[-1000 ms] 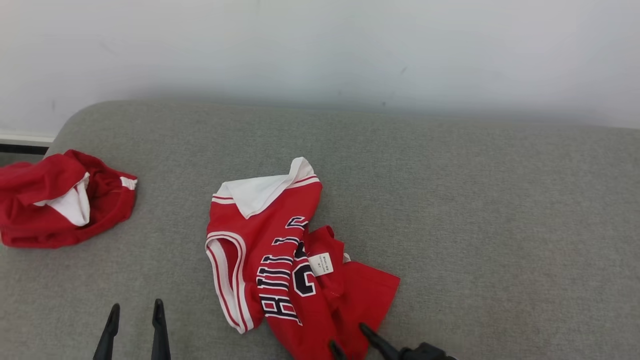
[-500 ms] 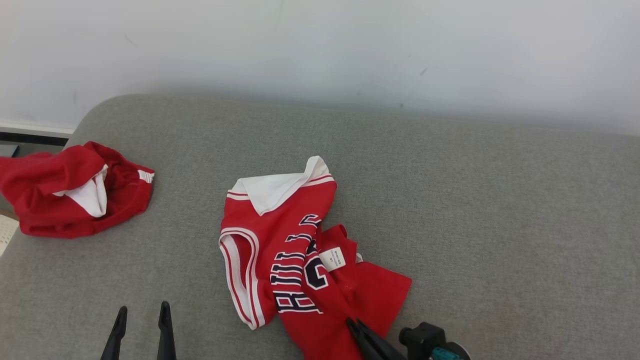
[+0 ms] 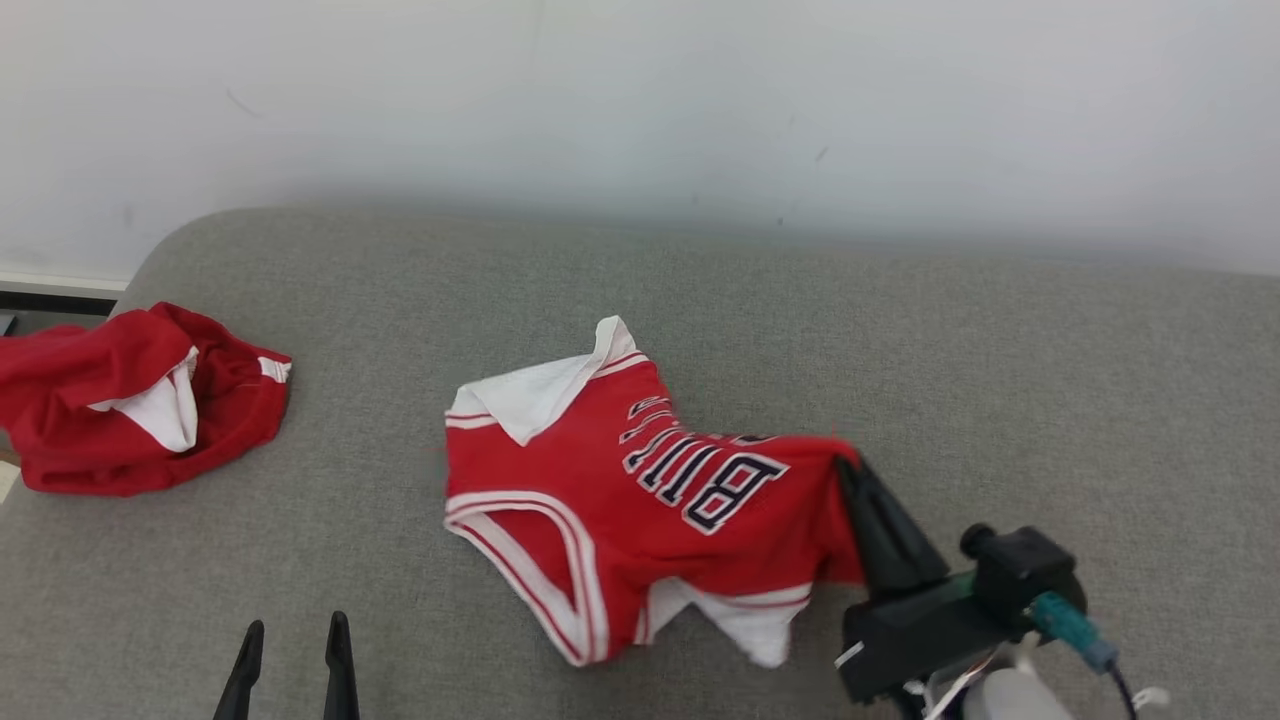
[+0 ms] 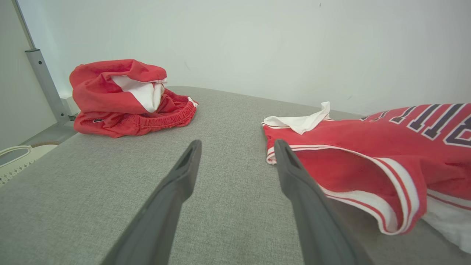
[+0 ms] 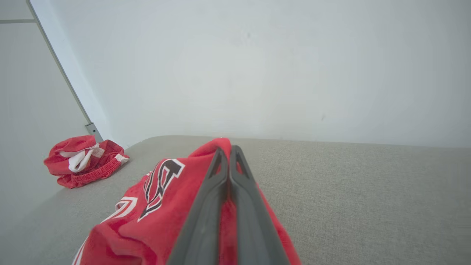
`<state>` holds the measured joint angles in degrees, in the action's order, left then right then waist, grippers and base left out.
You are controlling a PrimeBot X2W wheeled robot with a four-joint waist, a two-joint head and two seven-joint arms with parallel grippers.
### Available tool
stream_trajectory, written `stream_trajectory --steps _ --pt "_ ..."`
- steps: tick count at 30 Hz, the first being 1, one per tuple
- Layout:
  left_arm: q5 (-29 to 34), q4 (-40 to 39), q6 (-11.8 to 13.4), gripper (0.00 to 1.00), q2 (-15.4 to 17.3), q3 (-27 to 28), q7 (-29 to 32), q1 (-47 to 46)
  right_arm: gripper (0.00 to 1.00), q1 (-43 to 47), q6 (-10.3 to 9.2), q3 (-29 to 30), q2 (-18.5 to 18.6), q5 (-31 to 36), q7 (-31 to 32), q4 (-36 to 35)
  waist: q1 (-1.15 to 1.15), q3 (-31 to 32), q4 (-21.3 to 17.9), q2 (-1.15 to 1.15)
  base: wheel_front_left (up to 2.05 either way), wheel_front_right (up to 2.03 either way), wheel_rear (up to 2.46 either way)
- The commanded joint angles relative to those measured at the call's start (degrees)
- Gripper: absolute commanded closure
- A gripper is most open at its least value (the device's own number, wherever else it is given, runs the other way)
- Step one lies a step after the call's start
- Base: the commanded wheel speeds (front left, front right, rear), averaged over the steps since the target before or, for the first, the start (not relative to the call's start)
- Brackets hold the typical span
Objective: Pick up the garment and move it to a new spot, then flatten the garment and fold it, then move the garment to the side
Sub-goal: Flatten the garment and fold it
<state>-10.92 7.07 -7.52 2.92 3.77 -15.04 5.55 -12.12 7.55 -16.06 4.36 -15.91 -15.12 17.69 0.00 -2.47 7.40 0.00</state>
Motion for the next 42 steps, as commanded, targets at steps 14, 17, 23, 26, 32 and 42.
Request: stream_trajectory --steps 14,17,23,26,32,42 --pt "-1.14 1.01 0.10 0.00 -0.04 -0.56 -0.19 1.49 1.00 3.28 -0.13 0.86 2.60 4.60 -0.05 -0.80 0.00 1.15 1.41 0.00 0.00 0.00 0.00" --pt "-1.00 1.08 0.10 0.00 -0.05 -0.62 -0.19 1.57 1.00 6.18 -0.13 -0.20 2.61 5.55 -0.04 2.51 0.00 1.06 1.65 0.00 0.00 0.00 0.00" --pt "-1.25 1.16 0.11 0.00 -0.05 -0.19 -0.19 1.18 0.00 8.72 -0.13 -1.45 1.52 3.53 -0.05 1.66 0.00 0.19 1.15 0.00 0.00 0.00 0.00" --pt "-1.10 1.22 0.12 0.00 -0.05 0.05 -0.19 0.64 0.00 8.98 -0.13 0.06 1.81 2.04 -0.05 -3.63 0.00 -0.26 0.67 0.00 0.00 0.00 0.00" --pt "-1.13 1.27 0.16 0.00 -0.05 -0.04 -0.19 -0.53 0.00 7.57 -0.13 5.84 2.40 0.99 -0.05 -9.00 0.00 -0.97 0.19 0.00 0.00 0.00 0.00" --pt "-1.01 1.65 0.18 0.00 -0.01 -1.08 -0.19 -1.61 0.00 -2.49 -0.13 8.11 3.76 4.05 -0.05 10.14 0.00 -1.95 1.26 0.00 0.00 0.00 0.00"
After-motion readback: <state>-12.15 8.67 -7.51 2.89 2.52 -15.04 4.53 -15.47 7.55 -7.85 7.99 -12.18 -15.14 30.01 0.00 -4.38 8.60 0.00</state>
